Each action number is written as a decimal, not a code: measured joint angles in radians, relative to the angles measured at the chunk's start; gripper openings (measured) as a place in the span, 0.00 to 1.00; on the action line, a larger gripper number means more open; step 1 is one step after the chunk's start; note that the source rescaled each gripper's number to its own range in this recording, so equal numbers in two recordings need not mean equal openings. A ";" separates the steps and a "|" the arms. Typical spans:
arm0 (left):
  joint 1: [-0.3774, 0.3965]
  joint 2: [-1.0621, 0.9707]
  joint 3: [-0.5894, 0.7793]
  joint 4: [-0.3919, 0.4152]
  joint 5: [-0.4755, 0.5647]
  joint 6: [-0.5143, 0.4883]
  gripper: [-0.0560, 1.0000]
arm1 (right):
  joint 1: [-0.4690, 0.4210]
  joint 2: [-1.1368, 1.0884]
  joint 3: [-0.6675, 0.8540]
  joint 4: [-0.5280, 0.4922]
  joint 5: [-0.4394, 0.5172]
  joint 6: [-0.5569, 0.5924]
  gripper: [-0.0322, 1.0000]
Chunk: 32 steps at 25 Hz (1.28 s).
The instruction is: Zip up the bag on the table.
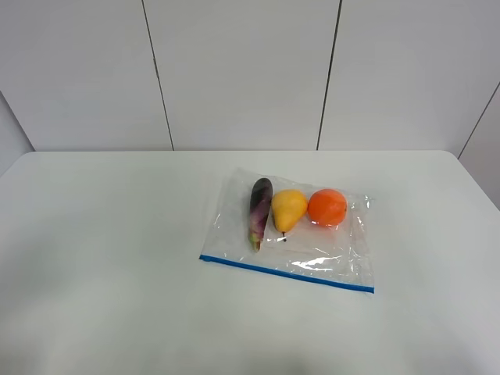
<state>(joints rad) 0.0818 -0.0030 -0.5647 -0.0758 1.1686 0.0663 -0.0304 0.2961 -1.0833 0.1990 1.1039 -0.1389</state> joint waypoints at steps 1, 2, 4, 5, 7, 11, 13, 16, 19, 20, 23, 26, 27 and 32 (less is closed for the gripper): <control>0.000 0.000 0.000 0.000 0.000 0.000 0.55 | 0.000 -0.019 0.026 -0.001 -0.004 0.000 0.95; 0.000 0.000 0.000 0.000 0.000 0.000 0.55 | 0.000 -0.038 0.051 -0.002 -0.009 0.000 0.95; 0.000 0.000 0.000 0.000 0.000 0.000 0.55 | 0.000 -0.070 0.091 -0.013 -0.018 0.000 0.94; 0.000 0.000 0.000 0.000 0.000 0.000 0.55 | 0.000 -0.085 0.111 -0.020 -0.020 0.000 0.93; 0.000 0.000 0.000 0.000 0.000 0.000 0.55 | 0.000 -0.109 0.144 -0.034 -0.022 0.000 0.93; 0.000 0.000 0.000 0.000 0.000 0.000 0.55 | 0.000 -0.147 0.215 -0.048 -0.034 0.000 0.93; 0.000 0.000 0.000 0.000 0.000 0.000 0.55 | 0.000 -0.171 0.249 -0.053 -0.043 0.000 0.93; 0.000 0.000 0.000 0.000 0.000 0.000 0.55 | 0.000 -0.212 0.297 -0.065 -0.064 0.001 0.93; 0.000 0.000 0.000 0.000 0.000 0.000 0.55 | 0.000 -0.256 0.344 -0.080 -0.071 0.014 0.93; 0.000 0.000 0.000 0.000 0.000 0.000 0.55 | 0.000 -0.273 0.361 -0.081 -0.072 0.018 0.93; 0.000 0.000 0.000 0.000 0.000 0.000 0.55 | 0.000 -0.301 0.400 -0.090 -0.076 0.023 0.93; 0.000 0.000 0.000 0.000 0.000 0.000 0.55 | 0.000 -0.302 0.426 -0.095 -0.081 0.026 0.93; 0.000 0.000 0.000 0.000 0.000 0.000 0.55 | 0.000 -0.302 0.435 -0.095 -0.082 0.029 0.93; 0.000 0.000 0.000 0.000 0.000 0.000 0.55 | 0.000 -0.302 0.474 -0.106 -0.081 0.040 0.93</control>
<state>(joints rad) 0.0818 -0.0030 -0.5647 -0.0758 1.1686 0.0663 -0.0304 -0.0059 -0.6090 0.0934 1.0231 -0.0989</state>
